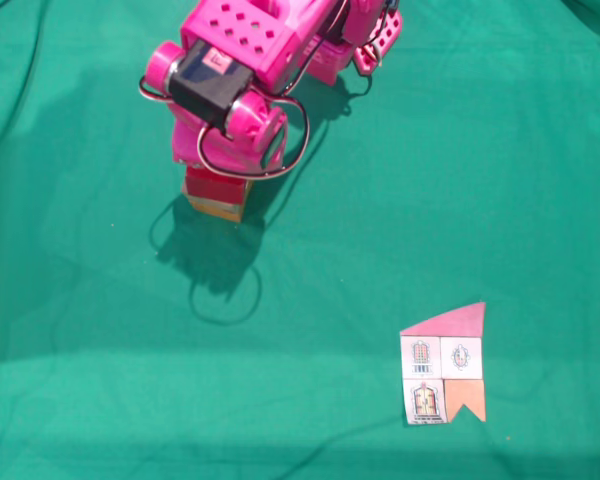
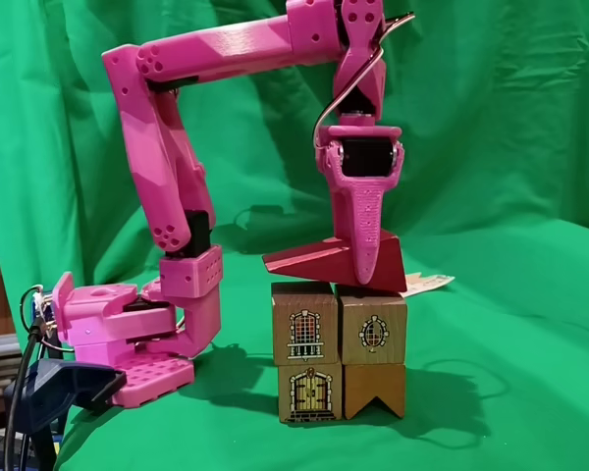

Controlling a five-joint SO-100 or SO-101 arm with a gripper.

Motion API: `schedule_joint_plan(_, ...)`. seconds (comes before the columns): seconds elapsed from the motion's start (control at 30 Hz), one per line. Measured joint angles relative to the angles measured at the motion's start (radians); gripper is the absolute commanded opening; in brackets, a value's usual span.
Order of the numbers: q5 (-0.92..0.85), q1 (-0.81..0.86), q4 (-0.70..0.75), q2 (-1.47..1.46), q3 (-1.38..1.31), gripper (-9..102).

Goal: Grasp some building blocks and build the house on the picture.

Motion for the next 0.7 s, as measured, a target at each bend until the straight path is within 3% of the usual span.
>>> schedule_joint_plan(0.7, 0.000, 0.041, -0.002, -0.005, 0.000, 22)
